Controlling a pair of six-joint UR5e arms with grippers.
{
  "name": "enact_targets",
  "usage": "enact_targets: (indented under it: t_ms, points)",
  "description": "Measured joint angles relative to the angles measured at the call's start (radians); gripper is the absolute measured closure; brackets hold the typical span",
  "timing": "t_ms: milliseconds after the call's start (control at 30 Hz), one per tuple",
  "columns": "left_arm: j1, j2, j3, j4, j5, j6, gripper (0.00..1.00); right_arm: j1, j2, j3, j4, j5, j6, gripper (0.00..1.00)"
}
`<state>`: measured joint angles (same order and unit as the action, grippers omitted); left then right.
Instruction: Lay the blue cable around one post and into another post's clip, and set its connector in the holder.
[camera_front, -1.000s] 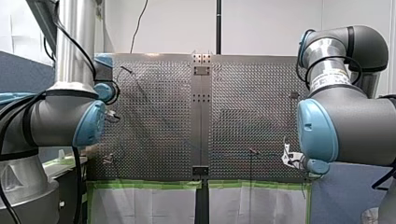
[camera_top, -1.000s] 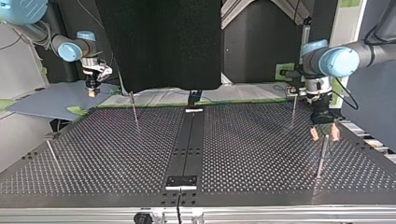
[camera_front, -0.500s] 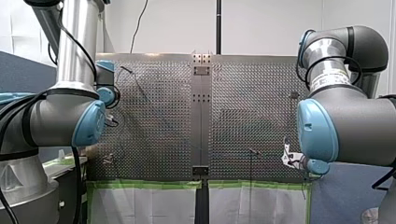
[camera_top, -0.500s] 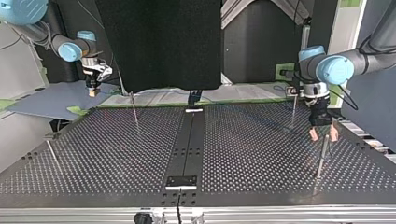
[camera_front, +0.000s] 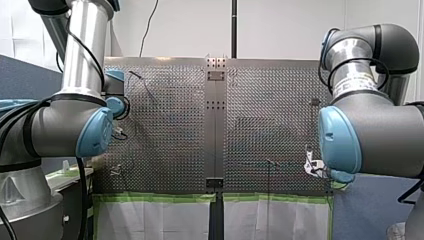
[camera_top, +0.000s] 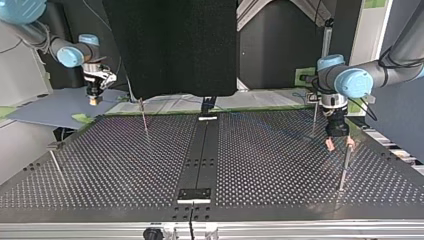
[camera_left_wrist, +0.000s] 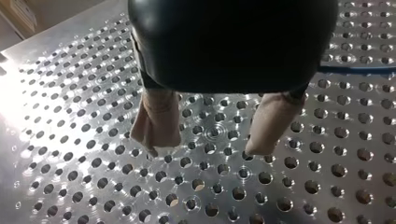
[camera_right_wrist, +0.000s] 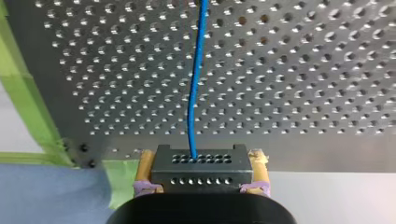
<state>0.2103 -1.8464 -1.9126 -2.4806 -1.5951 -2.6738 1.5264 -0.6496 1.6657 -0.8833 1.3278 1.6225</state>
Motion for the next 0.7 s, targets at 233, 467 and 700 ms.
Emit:
enact_targets:
  t_ms: [233,467,700]
  points:
    - [-0.003,-0.001,0.002,0.009,0.002,-0.004,0.0,0.009,-0.07,0.0,0.051,0.003,0.019,1.0]
    - [-0.004,-0.001,0.004,0.018,0.002,-0.01,0.0,0.012,-0.14,0.0,0.096,0.01,0.055,1.0]
    - [-0.01,-0.001,0.01,0.018,0.002,-0.013,0.0,0.018,-0.216,0.0,0.168,0.022,0.116,1.0]
